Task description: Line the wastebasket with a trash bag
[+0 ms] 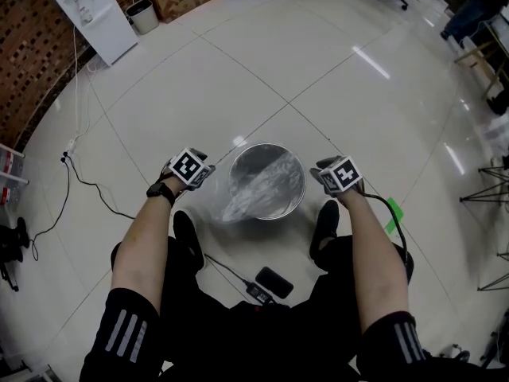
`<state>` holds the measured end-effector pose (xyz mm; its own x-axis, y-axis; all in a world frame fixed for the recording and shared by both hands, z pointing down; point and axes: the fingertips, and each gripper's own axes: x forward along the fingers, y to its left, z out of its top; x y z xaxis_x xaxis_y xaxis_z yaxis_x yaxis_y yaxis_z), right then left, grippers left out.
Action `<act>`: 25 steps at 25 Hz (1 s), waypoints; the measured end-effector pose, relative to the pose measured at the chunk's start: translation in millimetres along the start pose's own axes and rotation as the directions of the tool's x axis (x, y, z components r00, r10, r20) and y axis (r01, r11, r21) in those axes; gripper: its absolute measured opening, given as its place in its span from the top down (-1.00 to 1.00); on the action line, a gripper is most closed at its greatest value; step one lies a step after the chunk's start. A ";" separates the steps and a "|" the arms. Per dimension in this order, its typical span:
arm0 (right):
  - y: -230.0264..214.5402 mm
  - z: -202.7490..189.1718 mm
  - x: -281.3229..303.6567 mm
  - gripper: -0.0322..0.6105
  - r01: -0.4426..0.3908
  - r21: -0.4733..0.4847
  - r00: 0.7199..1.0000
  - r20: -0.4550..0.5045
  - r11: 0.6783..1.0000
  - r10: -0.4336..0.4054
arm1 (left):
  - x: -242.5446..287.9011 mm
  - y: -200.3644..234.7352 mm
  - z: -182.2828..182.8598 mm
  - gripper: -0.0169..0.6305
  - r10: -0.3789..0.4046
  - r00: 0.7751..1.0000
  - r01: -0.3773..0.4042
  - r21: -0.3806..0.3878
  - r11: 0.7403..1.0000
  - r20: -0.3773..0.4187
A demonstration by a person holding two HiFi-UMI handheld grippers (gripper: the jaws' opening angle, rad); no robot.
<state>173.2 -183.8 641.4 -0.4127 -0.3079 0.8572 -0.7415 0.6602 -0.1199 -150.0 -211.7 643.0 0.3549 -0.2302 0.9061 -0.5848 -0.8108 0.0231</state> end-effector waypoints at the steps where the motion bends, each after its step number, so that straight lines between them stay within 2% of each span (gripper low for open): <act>1: 7.4 7.0 -7.8 0.50 -0.008 -0.039 1.000 0.017 0.999 0.009 | -1.3 -5.8 -4.2 0.43 -0.001 1.000 0.001 0.021 1.000 -0.015; 5: 36.1 14.3 -32.4 0.46 -0.058 -0.153 0.998 0.028 0.987 0.063 | -7.5 -22.1 -23.2 0.43 0.008 0.998 -0.004 0.063 0.998 -0.064; 7: 49.2 13.5 -39.0 0.45 -0.098 -0.150 0.994 0.040 0.984 0.105 | -11.8 -25.9 -30.4 0.43 0.017 0.997 -0.013 0.054 0.998 -0.079; 10: 65.4 12.3 -40.6 0.43 -0.137 -0.142 0.988 0.053 0.980 0.146 | -20.1 -40.0 -22.6 0.44 -0.017 1.000 0.018 0.047 0.999 -0.026; 14: 70.3 -3.1 -26.2 0.42 -0.115 -0.143 0.993 -0.004 0.983 0.116 | -25.6 -70.8 -30.0 0.44 -0.110 0.993 0.112 0.060 0.992 -0.041; 17: 66.9 -12.4 -12.7 0.44 -0.115 -0.125 0.993 -0.020 0.985 0.114 | -23.4 -90.6 -32.3 0.44 -0.129 0.990 0.134 0.112 0.985 -0.055; 20: 68.9 -13.8 -8.5 0.65 -0.159 -0.060 0.987 0.014 0.985 0.161 | -18.9 -105.0 -32.2 0.44 -0.142 0.988 0.150 0.144 0.978 -0.063; 21: 71.5 -13.8 -9.6 0.88 -0.173 -0.049 0.985 0.014 0.984 0.174 | -18.5 -107.8 -32.1 0.44 -0.148 0.987 0.156 0.143 0.977 -0.063; 25: 82.5 -24.6 -16.0 0.88 -0.195 -0.081 0.980 -0.049 0.977 0.191 | -19.1 -118.4 -32.1 0.44 -0.164 0.984 0.173 0.150 0.973 -0.069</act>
<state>131.6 -107.6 630.1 -0.5206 -0.1418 0.8419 -0.6012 0.7611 -0.2436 -111.0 -94.0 636.5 0.3951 -0.0568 0.9169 -0.3984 -0.9099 0.1153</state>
